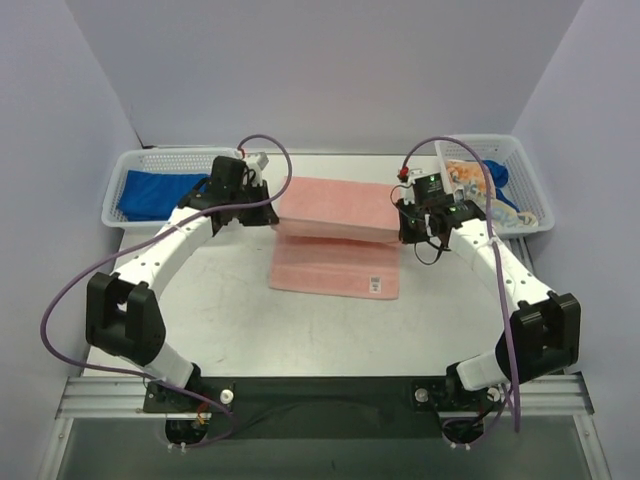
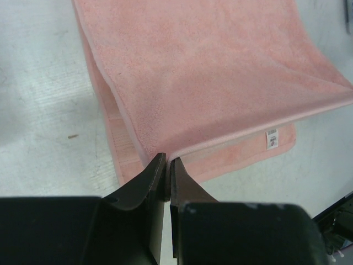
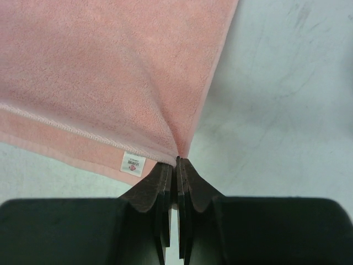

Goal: Fold and stack the towels
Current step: Fold the towel

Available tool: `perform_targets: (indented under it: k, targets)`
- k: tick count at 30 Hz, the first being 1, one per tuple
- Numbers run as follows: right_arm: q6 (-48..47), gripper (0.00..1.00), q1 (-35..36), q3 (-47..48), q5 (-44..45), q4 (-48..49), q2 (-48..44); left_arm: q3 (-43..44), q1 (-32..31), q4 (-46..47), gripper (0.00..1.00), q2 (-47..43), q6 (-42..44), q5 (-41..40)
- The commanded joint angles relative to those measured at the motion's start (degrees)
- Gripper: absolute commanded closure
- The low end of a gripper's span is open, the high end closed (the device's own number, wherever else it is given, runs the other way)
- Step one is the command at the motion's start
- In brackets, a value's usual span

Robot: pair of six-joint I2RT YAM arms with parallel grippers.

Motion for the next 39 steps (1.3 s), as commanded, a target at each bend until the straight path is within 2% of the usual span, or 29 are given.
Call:
perform_targets:
  k: [1, 6, 12, 20, 26, 28, 32, 35, 39]
  targets:
    - [0.49, 1.00, -0.91, -3.14, 4.48, -5.57, -2.65, -3.63, 1.88, -1.97, 1.00, -2.28, 1.20, -5.56]
    - [2.08, 1.00, -0.82, -8.15, 4.47, -4.78, 0.77, -10.58, 1.80, 0.93, 1.00, 1.75, 0.85, -4.69]
    - [3.48, 1.00, -0.21, -11.05, -1.49, -3.99, 5.96, -15.59, 1.09, 3.39, 1.00, 4.75, 0.06, -3.63]
    - [4.19, 1.00, -0.12, -12.81, -3.09, -3.55, 11.76, -17.97, -0.14, 3.66, 1.00, 8.88, -0.11, -3.45]
    - [4.10, 1.00, -0.12, -13.34, -5.02, -3.64, 14.05, -18.85, -1.10, 3.66, 0.94, 11.08, -0.29, -3.54]
    - [4.10, 0.98, 0.06, -13.69, -5.28, -3.81, 12.74, -18.94, -1.10, 3.48, 0.90, 9.86, -0.29, -3.89]
    - [4.63, 0.83, 0.50, -15.18, -5.28, -4.16, 7.91, -19.47, -1.10, 2.61, 0.82, 4.77, -0.55, -4.86]
    - [4.72, 0.83, 1.29, -16.41, -5.81, -4.43, 3.60, -20.61, -1.19, 2.17, 0.77, 0.73, -1.43, -4.42]
    - [5.85, 0.82, 3.13, -18.95, -8.43, -4.25, -1.14, -24.20, -1.89, 1.99, 0.62, -4.03, -2.66, -3.54]
